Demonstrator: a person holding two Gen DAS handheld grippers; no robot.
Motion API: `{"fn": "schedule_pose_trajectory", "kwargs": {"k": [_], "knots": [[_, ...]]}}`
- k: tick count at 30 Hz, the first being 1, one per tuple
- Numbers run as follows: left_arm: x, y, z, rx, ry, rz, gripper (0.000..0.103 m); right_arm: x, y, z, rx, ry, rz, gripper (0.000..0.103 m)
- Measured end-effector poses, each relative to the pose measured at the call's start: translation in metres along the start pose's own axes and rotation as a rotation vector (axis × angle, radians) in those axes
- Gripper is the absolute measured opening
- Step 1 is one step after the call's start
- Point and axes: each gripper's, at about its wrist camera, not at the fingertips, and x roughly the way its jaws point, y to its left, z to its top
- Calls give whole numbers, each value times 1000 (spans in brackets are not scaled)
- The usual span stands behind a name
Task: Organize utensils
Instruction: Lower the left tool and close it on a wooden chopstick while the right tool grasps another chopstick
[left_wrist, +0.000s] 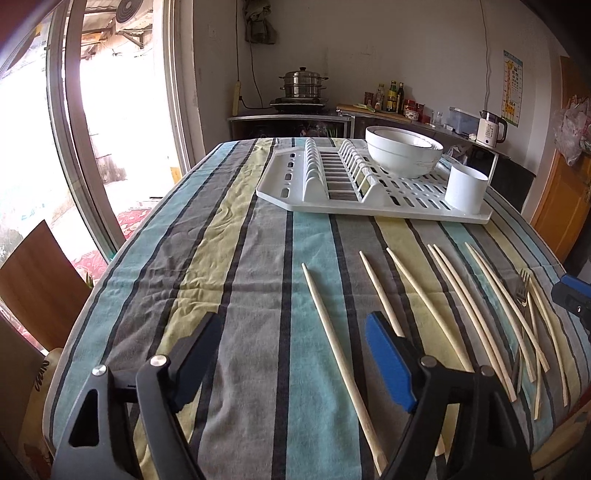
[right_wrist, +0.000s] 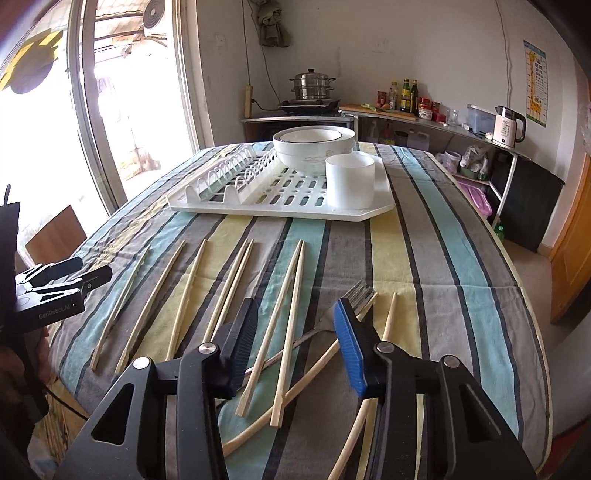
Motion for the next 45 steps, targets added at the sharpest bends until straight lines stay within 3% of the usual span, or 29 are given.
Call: {"fn": "schedule_pose_trajectory", "kwargs": {"k": [7,17,33,41,45], "knots": [[32,11,10,-23,71,5,72,34,0,22,-17,82,40,28],[48,14,15,-34,127,-11,59,72,32,40,-57,161,118,23],[55,14,22,-23,130,-23,56,119,44,58,-46,277,72,16],[60,3,25,25,161,-9,55,125,60,63,-131,312,-10,14],[62,-1,29,36,184,-31,40,126,61,63,-130,317,3,6]]}}
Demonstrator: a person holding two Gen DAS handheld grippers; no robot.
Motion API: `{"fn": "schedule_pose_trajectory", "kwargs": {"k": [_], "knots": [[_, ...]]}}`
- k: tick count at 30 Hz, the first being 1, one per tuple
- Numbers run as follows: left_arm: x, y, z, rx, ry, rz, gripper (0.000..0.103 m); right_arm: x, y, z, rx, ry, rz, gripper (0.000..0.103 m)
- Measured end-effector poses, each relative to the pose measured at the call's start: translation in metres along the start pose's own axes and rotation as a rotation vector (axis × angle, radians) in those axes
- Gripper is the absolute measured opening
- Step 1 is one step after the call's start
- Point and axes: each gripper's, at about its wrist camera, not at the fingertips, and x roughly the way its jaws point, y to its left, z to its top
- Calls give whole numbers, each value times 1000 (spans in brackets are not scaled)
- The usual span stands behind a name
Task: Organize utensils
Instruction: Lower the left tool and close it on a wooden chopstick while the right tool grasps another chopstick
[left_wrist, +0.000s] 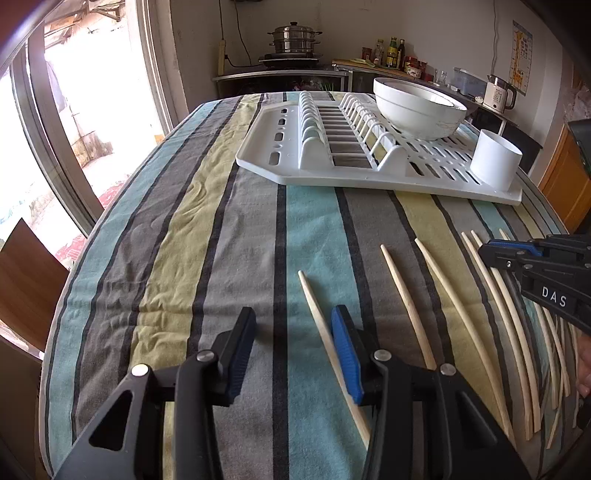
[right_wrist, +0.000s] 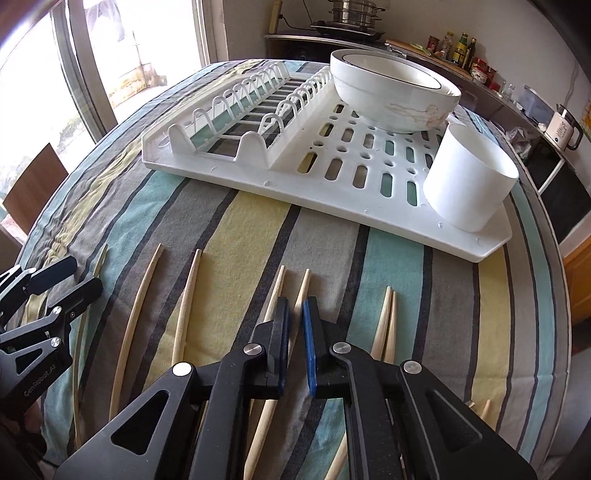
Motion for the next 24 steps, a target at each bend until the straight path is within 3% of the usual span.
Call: {"fn": "schedule_pose_trajectory", "kwargs": {"k": [5,10,24], "knots": [[1,-9,3,21,10,-25,10,-6,-8,-4,45,-21,65,5],[-3,-12,4,16,6,-75,7,-30,-15,-7,63,-81,98,5],[-77,-9,19,31,-157,-146,5,-114,-42,-12,115,-278,188,5]]}}
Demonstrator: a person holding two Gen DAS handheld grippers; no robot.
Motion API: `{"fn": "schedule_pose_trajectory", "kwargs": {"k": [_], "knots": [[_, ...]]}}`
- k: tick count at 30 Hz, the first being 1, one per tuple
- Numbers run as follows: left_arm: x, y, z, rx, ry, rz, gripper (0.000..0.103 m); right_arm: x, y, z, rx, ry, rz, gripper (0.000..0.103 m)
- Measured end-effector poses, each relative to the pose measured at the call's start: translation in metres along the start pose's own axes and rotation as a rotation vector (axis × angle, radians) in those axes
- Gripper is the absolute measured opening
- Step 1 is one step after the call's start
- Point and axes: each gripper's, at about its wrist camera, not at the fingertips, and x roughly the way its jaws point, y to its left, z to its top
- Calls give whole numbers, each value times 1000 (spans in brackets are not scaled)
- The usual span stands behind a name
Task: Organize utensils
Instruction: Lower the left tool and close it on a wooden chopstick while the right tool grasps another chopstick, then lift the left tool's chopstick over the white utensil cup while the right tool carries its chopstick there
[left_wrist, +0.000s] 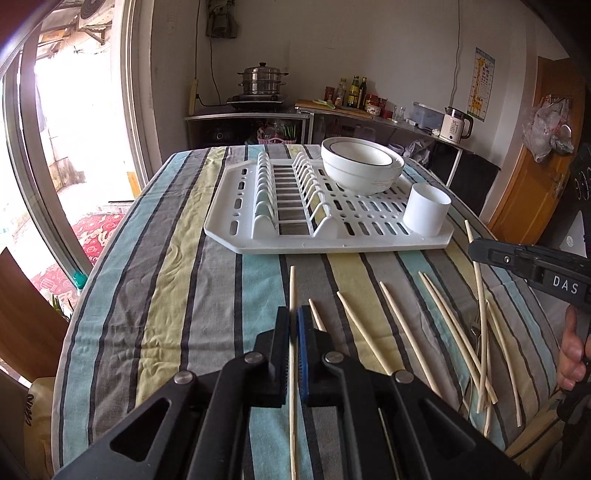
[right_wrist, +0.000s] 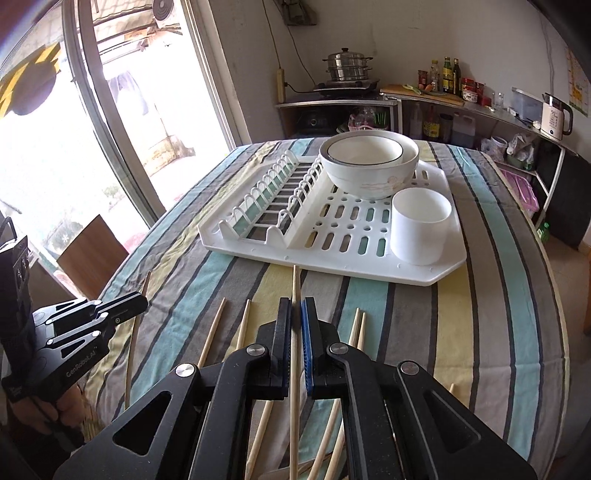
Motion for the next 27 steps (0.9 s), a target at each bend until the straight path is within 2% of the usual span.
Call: {"fn": "schedule_pose_trajectory", "kwargs": {"k": [5,15,27], "knots": [[-24,-2,8,3,-50,-25,5,-29,1,5,-12,-69,10,5],[-57,-10,25,15,-134,-63,5,-63,-2,9,-14,-151,3,5],[-51,-28,59,34,-160,-107,5,-76,-26,26,3,-194,-39,5]]}}
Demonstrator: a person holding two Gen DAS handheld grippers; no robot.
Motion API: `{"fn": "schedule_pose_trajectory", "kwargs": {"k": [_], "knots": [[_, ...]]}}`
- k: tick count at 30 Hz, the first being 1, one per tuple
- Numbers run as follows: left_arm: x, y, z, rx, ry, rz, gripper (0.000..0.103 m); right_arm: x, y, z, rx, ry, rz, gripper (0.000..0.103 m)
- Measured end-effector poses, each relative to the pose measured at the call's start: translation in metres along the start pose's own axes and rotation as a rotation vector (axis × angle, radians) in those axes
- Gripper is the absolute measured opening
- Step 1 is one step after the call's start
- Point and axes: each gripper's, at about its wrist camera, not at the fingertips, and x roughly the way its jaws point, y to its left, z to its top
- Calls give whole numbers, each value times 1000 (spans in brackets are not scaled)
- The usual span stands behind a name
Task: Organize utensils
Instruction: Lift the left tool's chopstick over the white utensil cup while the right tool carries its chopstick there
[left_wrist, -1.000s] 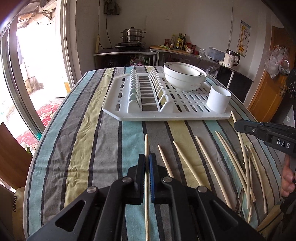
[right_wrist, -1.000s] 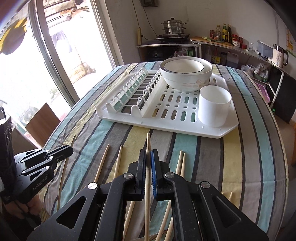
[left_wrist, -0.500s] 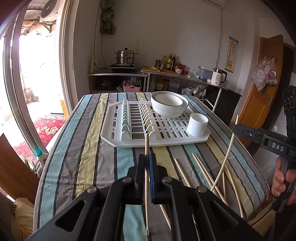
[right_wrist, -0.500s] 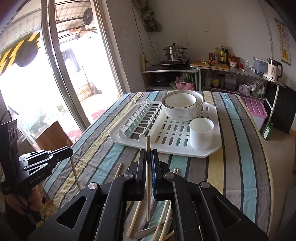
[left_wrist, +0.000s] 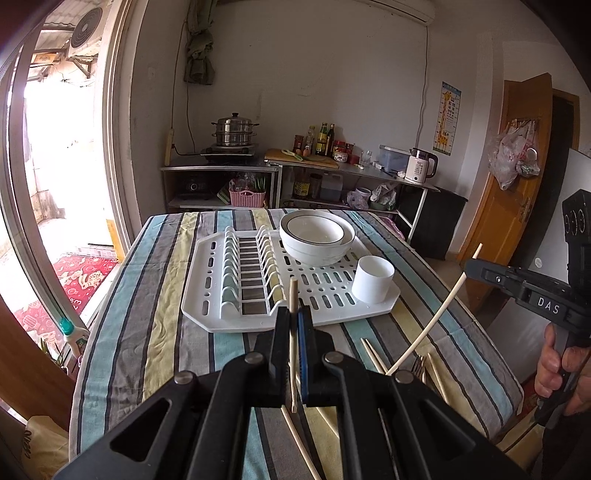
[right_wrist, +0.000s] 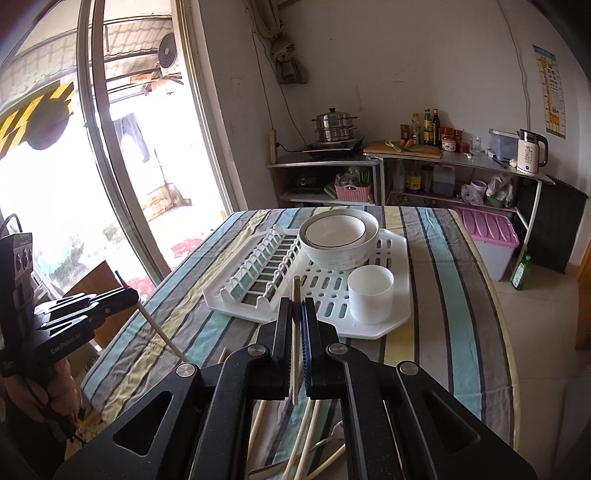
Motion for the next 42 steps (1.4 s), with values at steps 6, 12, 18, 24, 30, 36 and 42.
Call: {"fn": "schedule_pose_trajectory", "kwargs": {"k": [6,12,18,24,30,36,42], "knots": [[15,-16,24,24,-5,-36,5,0,-17,15,15,-19,-18,5],[34,-35,51,31,-15,-90,5,-1,-32,34,25,-47,-34,5],[54,-48,82,15,-34,-145,5,4,-51,54,46,-81,-47,5],[77,-59,114,-10,-56,-193,5,15,-65,76,61,-116,-58,5],[106,-70,138,-27,-58,-237,5,32,-80,90,89,-133,-57,5],[140,-80,142,-36,-24,-258,5,59,-96,90,121,-104,-53,5],[175,-74,132,-73,44,-255,5,84,-111,82,153,-62,-48,5]]}}
